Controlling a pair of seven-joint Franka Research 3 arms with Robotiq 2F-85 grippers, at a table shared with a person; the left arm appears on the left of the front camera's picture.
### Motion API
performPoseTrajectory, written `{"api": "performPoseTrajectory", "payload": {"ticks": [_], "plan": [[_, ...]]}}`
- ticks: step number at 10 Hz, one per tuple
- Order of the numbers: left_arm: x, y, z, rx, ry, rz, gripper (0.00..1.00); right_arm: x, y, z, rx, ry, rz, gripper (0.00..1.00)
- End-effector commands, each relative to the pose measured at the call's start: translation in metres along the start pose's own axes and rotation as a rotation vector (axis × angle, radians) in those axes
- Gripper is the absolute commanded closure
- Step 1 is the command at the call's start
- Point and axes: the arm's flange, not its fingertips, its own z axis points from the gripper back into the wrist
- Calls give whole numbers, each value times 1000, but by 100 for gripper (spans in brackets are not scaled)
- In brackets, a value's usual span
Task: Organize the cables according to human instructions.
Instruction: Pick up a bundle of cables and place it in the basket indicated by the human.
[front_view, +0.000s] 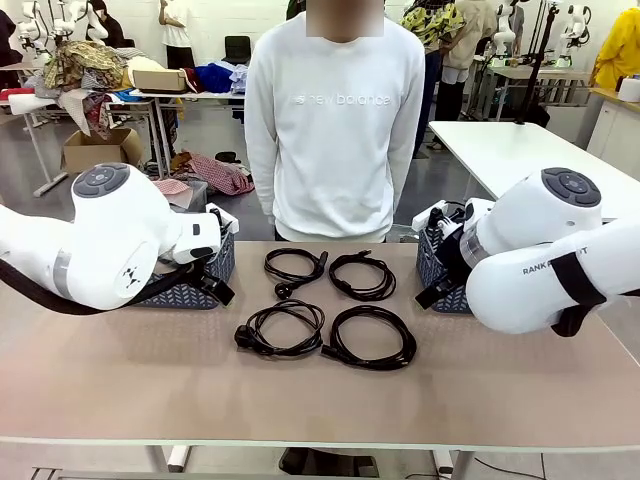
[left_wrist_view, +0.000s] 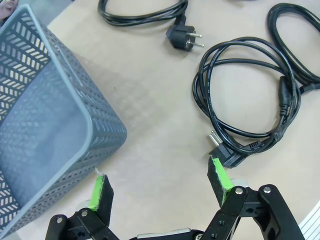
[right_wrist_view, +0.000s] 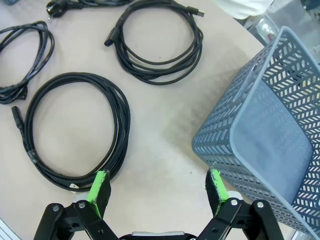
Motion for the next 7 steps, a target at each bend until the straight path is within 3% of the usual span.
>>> {"api": "performPoseTrajectory", "payload": {"ticks": [1, 7], "plan": [[-8, 11, 22, -52, -17, -21, 0, 2, -12, 20, 60, -31, 39, 0], [-10, 57, 93, -274, -67, -235, 0, -2, -55, 76, 291, -128, 163, 0]]}}
